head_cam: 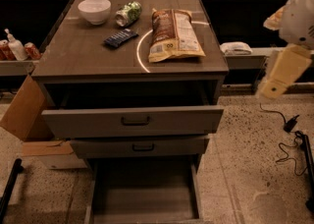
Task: Place brown chip bag into bottom drawer
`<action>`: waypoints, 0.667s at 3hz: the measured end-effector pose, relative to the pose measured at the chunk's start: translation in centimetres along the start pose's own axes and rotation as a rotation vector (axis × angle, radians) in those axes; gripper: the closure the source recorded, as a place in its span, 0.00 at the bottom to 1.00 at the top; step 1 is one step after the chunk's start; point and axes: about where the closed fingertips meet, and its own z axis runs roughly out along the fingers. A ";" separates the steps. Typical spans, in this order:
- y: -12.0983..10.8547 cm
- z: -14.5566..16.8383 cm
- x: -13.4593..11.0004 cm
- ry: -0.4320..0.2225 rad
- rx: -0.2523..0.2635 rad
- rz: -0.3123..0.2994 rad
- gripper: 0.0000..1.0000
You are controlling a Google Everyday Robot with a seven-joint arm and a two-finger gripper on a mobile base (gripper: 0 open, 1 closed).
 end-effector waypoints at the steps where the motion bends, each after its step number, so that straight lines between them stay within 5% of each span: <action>1: -3.5 3.1 -0.3 -0.090 0.001 0.114 0.00; 2: -6.4 7.1 -1.0 -0.169 -0.021 0.188 0.00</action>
Offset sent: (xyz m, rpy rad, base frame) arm 0.1292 0.0011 -0.0674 0.3378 -0.0101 -0.1770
